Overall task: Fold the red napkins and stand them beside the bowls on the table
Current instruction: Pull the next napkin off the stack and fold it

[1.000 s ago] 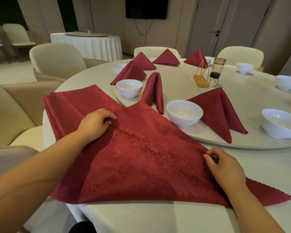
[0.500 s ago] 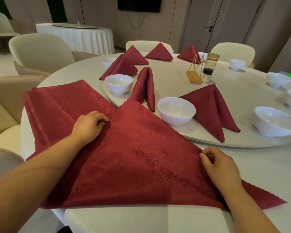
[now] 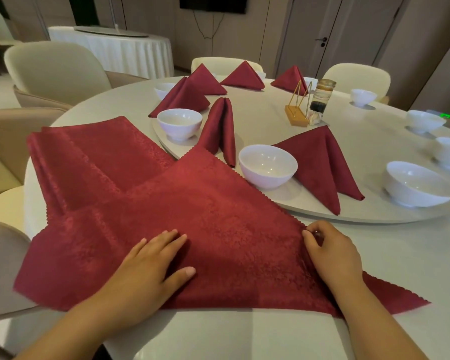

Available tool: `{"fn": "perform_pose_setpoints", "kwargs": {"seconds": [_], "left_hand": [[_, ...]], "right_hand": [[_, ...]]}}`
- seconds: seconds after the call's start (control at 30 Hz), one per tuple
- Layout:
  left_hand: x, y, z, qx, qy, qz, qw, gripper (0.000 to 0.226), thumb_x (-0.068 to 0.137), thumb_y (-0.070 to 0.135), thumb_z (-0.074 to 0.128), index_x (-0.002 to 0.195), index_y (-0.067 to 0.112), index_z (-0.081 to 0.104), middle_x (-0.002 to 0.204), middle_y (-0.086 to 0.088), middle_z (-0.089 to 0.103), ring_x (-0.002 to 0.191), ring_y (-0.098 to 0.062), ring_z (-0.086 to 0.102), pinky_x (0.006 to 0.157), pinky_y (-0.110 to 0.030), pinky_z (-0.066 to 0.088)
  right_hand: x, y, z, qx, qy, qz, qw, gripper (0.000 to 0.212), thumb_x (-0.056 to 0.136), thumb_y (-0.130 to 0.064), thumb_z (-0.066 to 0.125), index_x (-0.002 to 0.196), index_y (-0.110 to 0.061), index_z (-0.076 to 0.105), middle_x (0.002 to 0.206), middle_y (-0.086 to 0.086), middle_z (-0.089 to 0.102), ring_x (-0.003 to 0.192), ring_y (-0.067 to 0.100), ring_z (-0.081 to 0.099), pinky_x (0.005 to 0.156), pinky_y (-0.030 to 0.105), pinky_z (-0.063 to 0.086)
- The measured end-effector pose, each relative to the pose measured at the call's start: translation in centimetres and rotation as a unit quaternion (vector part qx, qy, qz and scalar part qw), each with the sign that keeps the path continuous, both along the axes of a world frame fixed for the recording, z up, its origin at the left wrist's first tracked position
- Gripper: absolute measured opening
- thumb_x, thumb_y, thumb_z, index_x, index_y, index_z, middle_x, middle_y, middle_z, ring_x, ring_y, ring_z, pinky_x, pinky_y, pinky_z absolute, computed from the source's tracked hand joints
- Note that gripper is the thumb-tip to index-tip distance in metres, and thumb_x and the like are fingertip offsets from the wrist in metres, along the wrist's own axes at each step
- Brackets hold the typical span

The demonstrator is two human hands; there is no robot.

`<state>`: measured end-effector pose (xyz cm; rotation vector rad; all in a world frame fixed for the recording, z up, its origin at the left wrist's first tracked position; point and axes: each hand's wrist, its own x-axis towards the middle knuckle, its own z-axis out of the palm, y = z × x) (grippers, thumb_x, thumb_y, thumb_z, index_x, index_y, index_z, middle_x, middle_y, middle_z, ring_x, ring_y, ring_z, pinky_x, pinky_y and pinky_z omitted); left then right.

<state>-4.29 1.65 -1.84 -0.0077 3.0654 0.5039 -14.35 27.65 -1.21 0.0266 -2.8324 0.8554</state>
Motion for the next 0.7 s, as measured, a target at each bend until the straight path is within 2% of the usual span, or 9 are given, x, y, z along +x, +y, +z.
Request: {"fn": "perform_pose_setpoints", "kwargs": {"seconds": [0.03, 0.13, 0.27, 0.4, 0.47, 0.53, 0.6, 0.63, 0.7], "left_hand": [[0.2, 0.0, -0.7, -0.002, 0.024, 0.001, 1.000, 0.123, 0.031, 0.086, -0.033, 0.139, 0.036, -0.005, 0.139, 0.024, -0.009, 0.125, 0.009, -0.011, 0.102, -0.011, -0.012], [-0.5, 0.2, -0.9, -0.042, 0.065, -0.009, 0.997, 0.112, 0.059, 0.081, -0.027, 0.141, 0.027, 0.027, 0.148, 0.008, 0.023, 0.129, -0.002, 0.006, 0.104, -0.015, -0.001], [-0.9, 0.1, -1.0, -0.036, 0.033, 0.026, 0.998, 0.141, 0.024, 0.077, -0.045, 0.146, 0.031, 0.008, 0.154, 0.011, -0.002, 0.131, 0.004, -0.014, 0.101, -0.017, -0.014], [-1.1, 0.1, -0.8, -0.065, 0.033, 0.028, 0.997, 0.146, 0.019, 0.074, -0.048, 0.147, 0.029, 0.007, 0.155, 0.008, -0.002, 0.142, -0.006, -0.004, 0.110, -0.023, -0.007], [-1.0, 0.2, -0.8, -0.069, 0.037, 0.036, 0.996, 0.146, 0.021, 0.075, -0.047, 0.147, 0.028, 0.010, 0.156, 0.007, 0.002, 0.142, -0.008, -0.001, 0.112, -0.026, -0.004], [-1.0, 0.3, -0.9, -0.068, 0.039, 0.038, 0.996, 0.138, 0.034, 0.082, -0.038, 0.146, 0.025, 0.018, 0.155, 0.003, 0.010, 0.143, -0.011, 0.006, 0.112, -0.028, 0.000], [-1.2, 0.2, -1.0, -0.089, 0.069, 0.010, 0.994, 0.115, 0.065, 0.078, -0.023, 0.136, 0.018, 0.045, 0.144, -0.006, 0.039, 0.133, -0.020, 0.037, 0.108, -0.038, 0.024], [-1.2, 0.0, -1.3, -0.102, 0.082, -0.001, 0.991, 0.100, 0.082, 0.069, -0.013, 0.121, 0.014, 0.061, 0.129, -0.010, 0.056, 0.117, -0.023, 0.055, 0.095, -0.042, 0.040], [-1.2, -0.4, -2.0, -0.111, 0.067, -0.008, 0.992, 0.084, 0.095, 0.054, 0.000, 0.098, 0.013, 0.073, 0.104, -0.008, 0.070, 0.092, -0.022, 0.068, 0.074, -0.040, 0.052]], "right_hand": [[0.0, 0.0, 0.0, -0.001, 0.000, 0.000, 1.000, 0.010, 0.092, -0.022, 0.050, 0.082, -0.021, 0.049, 0.083, 0.002, 0.059, 0.075, 0.021, 0.050, 0.065, 0.028, 0.035], [0.4, -0.2, 0.3, 0.006, 0.000, -0.006, 1.000, 0.010, 0.093, -0.026, 0.049, 0.089, -0.020, 0.055, 0.093, 0.004, 0.064, 0.083, 0.024, 0.055, 0.066, 0.028, 0.034], [1.5, 0.0, 1.0, 0.074, 0.001, -0.025, 0.997, 0.024, 0.093, -0.034, 0.047, 0.108, -0.019, 0.057, 0.102, 0.004, 0.066, 0.095, 0.026, 0.059, 0.069, 0.028, 0.035], [2.0, 1.4, 1.2, 0.111, 0.021, -0.037, 0.993, 0.026, 0.090, -0.027, 0.053, 0.112, -0.014, 0.059, 0.104, 0.009, 0.067, 0.100, 0.029, 0.057, 0.090, 0.034, 0.033], [2.1, 1.5, 1.0, 0.135, 0.046, -0.051, 0.988, 0.026, 0.087, -0.019, 0.059, 0.109, -0.008, 0.063, 0.101, 0.013, 0.067, 0.100, 0.034, 0.054, 0.090, 0.036, 0.027], [2.2, 1.1, 0.9, 0.140, 0.112, -0.053, 0.982, 0.019, 0.079, -0.009, 0.067, 0.097, -0.003, 0.067, 0.091, 0.017, 0.068, 0.091, 0.040, 0.057, 0.087, 0.040, 0.033], [2.7, 0.3, 1.1, 0.162, 0.183, -0.032, 0.969, 0.016, 0.074, -0.014, 0.060, 0.083, -0.004, 0.068, 0.080, 0.015, 0.068, 0.077, 0.038, 0.062, 0.083, 0.039, 0.039], [3.1, -0.2, 1.4, 0.164, 0.194, -0.009, 0.967, 0.024, 0.074, -0.021, 0.051, 0.081, -0.005, 0.068, 0.079, 0.012, 0.068, 0.075, 0.036, 0.063, 0.083, 0.037, 0.037], [4.5, -1.9, 1.5, 0.164, 0.195, 0.051, 0.966, 0.035, 0.072, -0.029, 0.041, 0.081, -0.010, 0.069, 0.085, 0.009, 0.069, 0.080, 0.031, 0.066, 0.086, 0.036, 0.035]]}}
